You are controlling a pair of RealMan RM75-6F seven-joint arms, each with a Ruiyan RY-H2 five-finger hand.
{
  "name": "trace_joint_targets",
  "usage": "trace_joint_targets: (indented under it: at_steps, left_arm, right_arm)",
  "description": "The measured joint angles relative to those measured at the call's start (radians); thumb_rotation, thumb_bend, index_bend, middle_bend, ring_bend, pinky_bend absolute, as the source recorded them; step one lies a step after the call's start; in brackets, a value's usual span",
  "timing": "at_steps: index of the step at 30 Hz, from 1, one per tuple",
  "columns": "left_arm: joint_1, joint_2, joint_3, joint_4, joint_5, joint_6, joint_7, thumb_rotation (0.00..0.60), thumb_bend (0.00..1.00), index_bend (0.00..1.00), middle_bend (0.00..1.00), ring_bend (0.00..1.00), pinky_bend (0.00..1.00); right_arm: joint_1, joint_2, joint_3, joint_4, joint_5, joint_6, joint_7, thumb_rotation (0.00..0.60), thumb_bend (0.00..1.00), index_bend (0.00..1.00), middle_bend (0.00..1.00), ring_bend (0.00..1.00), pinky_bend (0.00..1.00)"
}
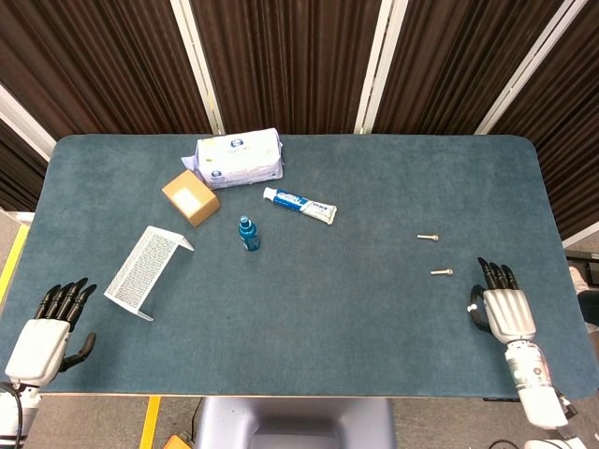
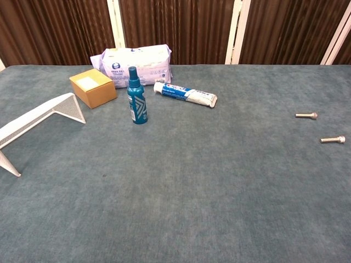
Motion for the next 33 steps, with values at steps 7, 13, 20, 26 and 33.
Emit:
trace_joint_targets:
  at_steps: [7,13,20,26,33]
  left_arm:
    - [0.000,0.000,0.000,-0.001,0.000,0.000,0.003,0.600,0.45,0.00,0.00,0.00,0.04]
    - [0.001,-0.002,0.001,0.000,0.000,0.000,0.004,0.600,0.45,0.00,0.00,0.00,0.04]
    - [-0.001,-0.003,-0.001,0.001,-0.002,-0.003,0.005,0.600,0.45,0.00,0.00,0.00,0.04]
    - [-0.001,-0.002,0.000,0.001,-0.002,-0.003,0.002,0.600,0.46,0.00,0.00,0.00,0.04]
    - [-0.003,0.000,0.000,0.000,-0.005,-0.011,-0.003,0.600,0.46,0.00,0.00,0.00,0.04]
  right_arm:
    - [-0.005,-0.004,-0.002,0.010,0.006,-0.007,0.008,0.600,0.46,0.62,0.03,0.00,0.08]
    - [-0.012,-0.004,-0.001,0.016,0.010,-0.007,0.020,0.600,0.46,0.55,0.03,0.00,0.08]
    - [-0.016,0.000,0.000,0.017,0.012,-0.008,0.025,0.600,0.46,0.49,0.03,0.00,0.08]
    - [-0.016,0.006,0.007,0.009,0.009,0.002,0.033,0.600,0.46,0.48,0.03,0.00,0.08]
    - [0.003,0.022,0.026,-0.014,0.004,0.004,0.022,0.600,0.46,0.48,0.03,0.00,0.08]
